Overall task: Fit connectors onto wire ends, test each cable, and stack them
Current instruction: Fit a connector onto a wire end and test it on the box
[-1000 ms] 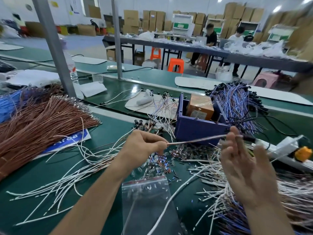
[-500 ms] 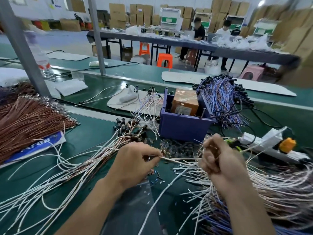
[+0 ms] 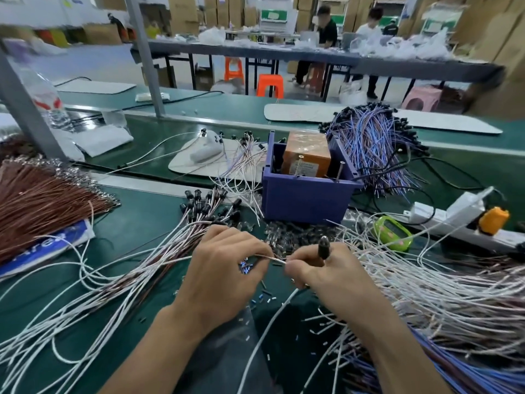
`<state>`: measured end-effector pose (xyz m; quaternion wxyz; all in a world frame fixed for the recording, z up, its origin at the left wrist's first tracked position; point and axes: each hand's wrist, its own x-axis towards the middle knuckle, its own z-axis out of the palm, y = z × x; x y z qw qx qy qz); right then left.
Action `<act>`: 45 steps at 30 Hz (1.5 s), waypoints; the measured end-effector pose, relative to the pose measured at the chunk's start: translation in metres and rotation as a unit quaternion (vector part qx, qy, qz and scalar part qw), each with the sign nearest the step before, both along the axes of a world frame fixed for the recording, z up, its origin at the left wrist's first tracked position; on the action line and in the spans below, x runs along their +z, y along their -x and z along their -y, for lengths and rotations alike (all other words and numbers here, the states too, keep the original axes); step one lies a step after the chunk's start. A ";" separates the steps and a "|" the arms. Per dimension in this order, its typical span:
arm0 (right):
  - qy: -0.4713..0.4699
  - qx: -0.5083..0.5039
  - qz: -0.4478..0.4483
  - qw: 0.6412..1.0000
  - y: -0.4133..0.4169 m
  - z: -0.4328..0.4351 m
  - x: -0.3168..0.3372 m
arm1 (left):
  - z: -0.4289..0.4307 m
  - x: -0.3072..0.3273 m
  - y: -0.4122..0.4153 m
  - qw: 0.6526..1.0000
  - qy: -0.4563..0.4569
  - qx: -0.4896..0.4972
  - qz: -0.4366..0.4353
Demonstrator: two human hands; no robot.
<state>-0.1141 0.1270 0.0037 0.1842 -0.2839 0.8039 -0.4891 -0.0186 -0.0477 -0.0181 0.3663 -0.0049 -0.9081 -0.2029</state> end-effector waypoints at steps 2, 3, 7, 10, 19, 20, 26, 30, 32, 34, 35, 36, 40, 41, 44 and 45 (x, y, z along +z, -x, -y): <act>0.005 -0.007 0.003 1.000 0.001 0.000 -0.003 | 0.000 0.000 0.002 1.000 0.002 0.008 -0.002; 0.007 -0.011 0.002 1.000 0.002 0.000 -0.005 | -0.001 -0.001 0.004 1.000 0.003 0.011 -0.003; 0.042 -0.051 -0.007 0.998 0.009 -0.010 -0.007 | 0.004 -0.001 0.007 0.998 -0.021 0.057 -0.005; 0.117 -0.087 0.039 0.989 0.014 -0.021 -0.004 | 0.018 -0.001 0.005 0.992 -0.053 0.115 0.000; 0.208 -0.173 0.085 0.959 0.019 -0.024 -0.004 | 0.026 0.005 0.000 0.916 -0.387 0.104 0.020; 0.209 -0.177 0.083 0.958 0.019 -0.024 -0.003 | 0.028 0.007 0.000 0.896 -0.433 0.093 0.015; 0.210 -0.183 0.039 0.960 0.018 -0.024 -0.003 | 0.037 0.018 0.001 0.751 -0.656 0.059 -0.055; 0.213 -0.186 0.006 0.959 0.017 -0.022 -0.004 | 0.041 0.017 0.000 0.707 -0.700 0.062 -0.076; 0.214 -0.183 -0.004 0.960 0.016 -0.021 -0.004 | 0.042 0.016 0.000 0.693 -0.713 0.061 -0.081; 0.212 -0.183 -0.009 0.960 0.015 -0.020 -0.004 | 0.044 0.015 0.000 0.686 -0.719 0.066 -0.089; 0.213 -0.183 -0.013 0.960 0.015 -0.019 -0.004 | 0.045 0.015 0.000 0.684 -0.720 0.070 -0.095; 0.212 -0.183 -0.016 0.960 0.014 -0.019 -0.004 | 0.046 0.015 0.001 0.682 -0.720 0.075 -0.102; 0.207 -0.180 -0.020 0.961 0.012 -0.017 -0.004 | 0.045 0.014 0.001 0.679 -0.721 0.081 -0.113; 0.207 -0.180 -0.019 0.962 0.012 -0.018 -0.004 | 0.044 0.014 0.000 0.677 -0.724 0.074 -0.111; 0.203 -0.175 -0.016 0.963 0.012 -0.020 -0.003 | 0.042 0.014 0.001 0.665 -0.737 0.047 -0.111; 0.195 -0.166 -0.016 0.967 0.012 -0.020 -0.003 | 0.042 0.015 0.002 0.658 -0.743 0.039 -0.114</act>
